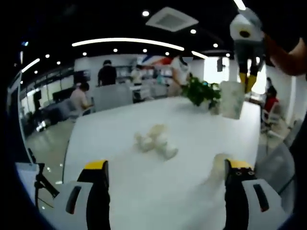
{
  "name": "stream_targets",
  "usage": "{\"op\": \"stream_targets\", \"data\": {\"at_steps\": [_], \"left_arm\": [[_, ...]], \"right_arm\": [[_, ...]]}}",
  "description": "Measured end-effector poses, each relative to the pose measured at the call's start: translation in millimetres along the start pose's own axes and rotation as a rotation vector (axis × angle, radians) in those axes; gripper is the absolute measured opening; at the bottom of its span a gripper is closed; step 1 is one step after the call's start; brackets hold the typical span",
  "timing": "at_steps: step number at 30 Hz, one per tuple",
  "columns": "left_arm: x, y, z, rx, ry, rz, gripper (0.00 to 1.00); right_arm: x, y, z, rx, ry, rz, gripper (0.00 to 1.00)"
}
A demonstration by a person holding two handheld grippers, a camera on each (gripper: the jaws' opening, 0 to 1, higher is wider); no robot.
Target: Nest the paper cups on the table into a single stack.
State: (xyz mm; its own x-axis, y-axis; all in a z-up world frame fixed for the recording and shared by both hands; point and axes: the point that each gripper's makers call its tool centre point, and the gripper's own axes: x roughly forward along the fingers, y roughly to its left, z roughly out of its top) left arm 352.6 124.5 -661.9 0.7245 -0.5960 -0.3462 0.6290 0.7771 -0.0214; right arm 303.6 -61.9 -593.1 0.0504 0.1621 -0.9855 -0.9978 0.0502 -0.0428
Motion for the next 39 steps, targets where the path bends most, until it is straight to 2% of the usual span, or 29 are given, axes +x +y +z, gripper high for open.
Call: {"op": "stream_targets", "data": {"at_steps": [13,22,26,31,39], "left_arm": [[-6,9.8,-10.7,-0.015,0.011,0.012,0.98],[-6,7.2,-23.8,-0.020,0.029,0.019,0.98],[-9,2.8,-24.5,-0.026,0.021,0.021,0.98],[-10,3.0,-32.6,-0.039,0.031,0.034,0.98],[-9,3.9,-27.6,-0.042,0.028,0.044,0.98]], "right_arm": [[7,1,6.1,0.020,0.021,0.009,0.00],[32,5,4.6,0.038,0.045,0.011,0.00],[45,8,3.7,0.048,0.054,0.037,0.00],[58,15,4.2,0.053,0.052,0.065,0.00],[75,13,-4.0,0.062,0.063,0.076,0.00]]}}
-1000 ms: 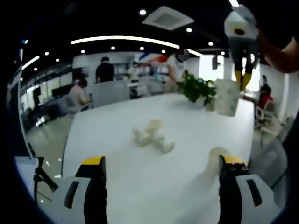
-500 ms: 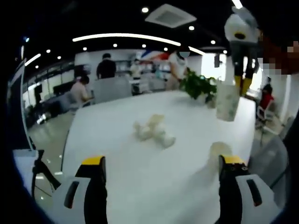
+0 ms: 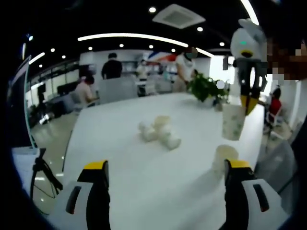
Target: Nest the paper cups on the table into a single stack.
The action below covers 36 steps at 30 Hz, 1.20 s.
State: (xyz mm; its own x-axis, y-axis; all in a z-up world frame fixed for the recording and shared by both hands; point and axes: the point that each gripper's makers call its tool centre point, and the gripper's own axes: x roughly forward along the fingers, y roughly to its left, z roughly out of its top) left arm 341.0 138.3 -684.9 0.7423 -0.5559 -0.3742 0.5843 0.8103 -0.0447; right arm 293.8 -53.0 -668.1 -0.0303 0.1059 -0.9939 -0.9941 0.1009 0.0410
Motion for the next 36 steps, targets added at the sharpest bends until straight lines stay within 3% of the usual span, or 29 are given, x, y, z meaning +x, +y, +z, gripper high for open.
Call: {"op": "stream_targets", "data": {"at_steps": [36], "left_arm": [[2,-0.2,0.5,0.019,0.030,0.003,0.98]], "right_arm": [[59,5,-3.1,0.032,0.006,0.050,0.00]]}}
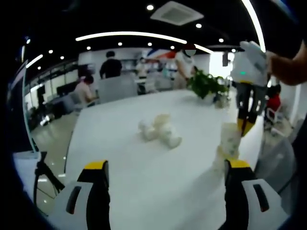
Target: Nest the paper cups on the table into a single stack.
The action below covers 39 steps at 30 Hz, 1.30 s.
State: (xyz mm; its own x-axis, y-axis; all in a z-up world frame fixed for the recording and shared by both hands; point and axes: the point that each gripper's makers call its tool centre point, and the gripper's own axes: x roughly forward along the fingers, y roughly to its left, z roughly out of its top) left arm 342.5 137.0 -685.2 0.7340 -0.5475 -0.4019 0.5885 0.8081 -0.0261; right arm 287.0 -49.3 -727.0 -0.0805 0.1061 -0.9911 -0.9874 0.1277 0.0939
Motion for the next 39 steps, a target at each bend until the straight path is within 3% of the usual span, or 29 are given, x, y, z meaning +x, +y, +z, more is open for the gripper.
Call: {"op": "stream_targets", "data": {"at_steps": [19,25,32,39], "left_arm": [[1,-1.9,-6.8,0.024,0.033,-0.013,0.98],[-1,-1.5,-2.6,0.026,0.028,-0.008,0.98],[-2,-3.8,-5.5,0.026,0.036,-0.011,0.98],[-5,-1.6,-5.7,0.024,0.034,-0.001,0.98]], "right_arm": [[32,4,-3.3,0.020,-0.014,-0.001,0.00],[39,5,-3.2,0.019,-0.009,-0.008,0.00],[46,3,-4.1,-0.007,0.011,-0.045,0.00],[53,-1,4.9,-0.003,-0.019,-0.086,0.00]]}}
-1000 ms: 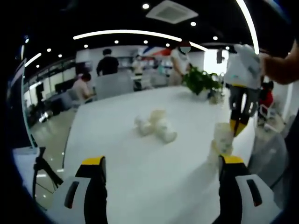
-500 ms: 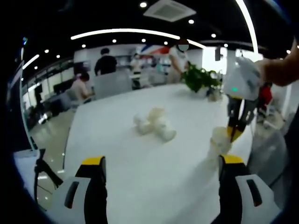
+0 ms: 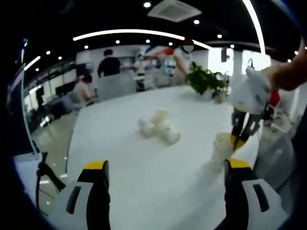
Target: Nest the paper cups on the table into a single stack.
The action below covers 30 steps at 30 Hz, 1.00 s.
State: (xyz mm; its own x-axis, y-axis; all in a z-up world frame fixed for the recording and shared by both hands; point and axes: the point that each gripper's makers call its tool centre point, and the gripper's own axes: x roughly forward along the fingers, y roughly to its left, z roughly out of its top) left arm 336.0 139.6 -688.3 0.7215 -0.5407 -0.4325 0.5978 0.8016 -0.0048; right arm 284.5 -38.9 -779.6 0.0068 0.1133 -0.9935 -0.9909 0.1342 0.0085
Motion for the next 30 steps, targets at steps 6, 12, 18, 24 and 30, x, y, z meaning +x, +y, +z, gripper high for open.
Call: {"op": "stream_targets", "data": {"at_steps": [6,12,18,24,30], "left_arm": [[-1,-0.4,-0.1,0.001,0.004,-0.001,0.98],[1,-1.7,4.6,0.005,-0.002,-0.006,0.97],[2,-5.6,10.2,0.008,-0.012,-0.019,0.98],[4,-8.6,12.9,0.003,-0.020,-0.028,0.98],[4,-13.5,17.8,0.008,-0.030,-0.039,0.98]], "right_arm": [[2,-7,5.8,0.020,-0.023,-0.023,0.00],[0,-8,5.4,0.014,-0.035,-0.025,0.02],[-6,-5,8.1,0.003,-0.083,0.011,0.14],[-20,-3,9.7,-0.016,-0.142,0.044,0.32],[-47,-5,13.3,0.027,-0.246,0.072,0.43]]}}
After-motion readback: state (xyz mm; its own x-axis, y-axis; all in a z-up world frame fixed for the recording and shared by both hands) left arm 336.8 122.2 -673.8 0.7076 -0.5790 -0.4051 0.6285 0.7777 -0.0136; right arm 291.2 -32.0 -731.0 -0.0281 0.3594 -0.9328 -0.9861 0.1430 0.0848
